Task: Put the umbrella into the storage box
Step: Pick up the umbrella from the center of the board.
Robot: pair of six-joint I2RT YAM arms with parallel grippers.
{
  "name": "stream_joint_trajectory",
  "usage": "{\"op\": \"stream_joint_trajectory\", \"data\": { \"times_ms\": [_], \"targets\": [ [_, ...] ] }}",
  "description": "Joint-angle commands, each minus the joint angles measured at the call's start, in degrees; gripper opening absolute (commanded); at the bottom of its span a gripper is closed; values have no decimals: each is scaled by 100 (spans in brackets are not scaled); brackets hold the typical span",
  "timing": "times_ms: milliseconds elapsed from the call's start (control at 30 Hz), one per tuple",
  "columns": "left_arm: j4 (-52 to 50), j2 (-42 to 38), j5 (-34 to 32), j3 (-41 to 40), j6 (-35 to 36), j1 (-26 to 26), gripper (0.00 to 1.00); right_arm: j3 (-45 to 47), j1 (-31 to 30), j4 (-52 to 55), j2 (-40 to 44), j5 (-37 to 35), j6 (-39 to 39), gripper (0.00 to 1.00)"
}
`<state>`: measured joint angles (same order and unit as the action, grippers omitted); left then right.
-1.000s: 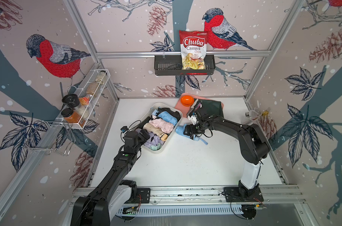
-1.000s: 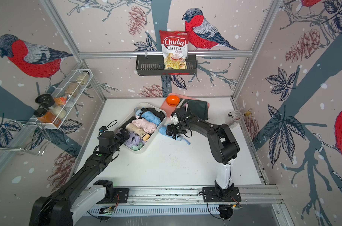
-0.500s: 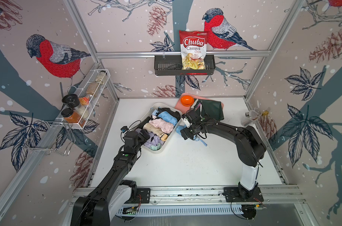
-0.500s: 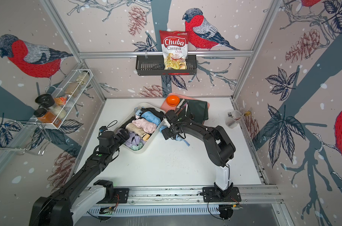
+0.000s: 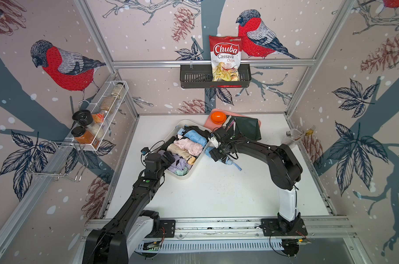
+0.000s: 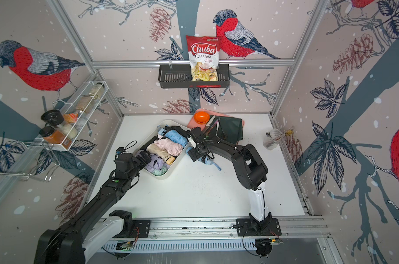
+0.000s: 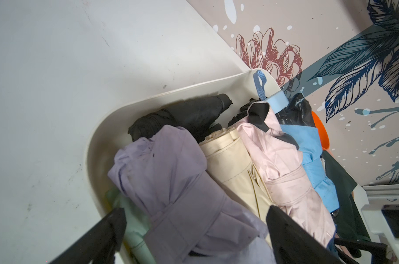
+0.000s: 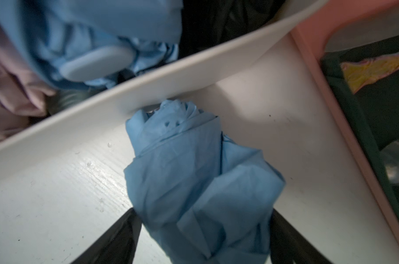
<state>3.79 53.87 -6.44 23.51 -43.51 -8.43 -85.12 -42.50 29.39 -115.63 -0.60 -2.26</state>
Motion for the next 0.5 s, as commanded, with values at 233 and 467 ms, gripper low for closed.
{"op": "stream_joint_trajectory", "data": {
  "times_ms": [233,467],
  "targets": [
    [155,-8,-24,-13,9,-2,99,21,-56,67,-192,97,-108,73],
    [122,-16,-24,5,3,-1,99,35,-43,32,-192,21,-82,52]
  ]
}}
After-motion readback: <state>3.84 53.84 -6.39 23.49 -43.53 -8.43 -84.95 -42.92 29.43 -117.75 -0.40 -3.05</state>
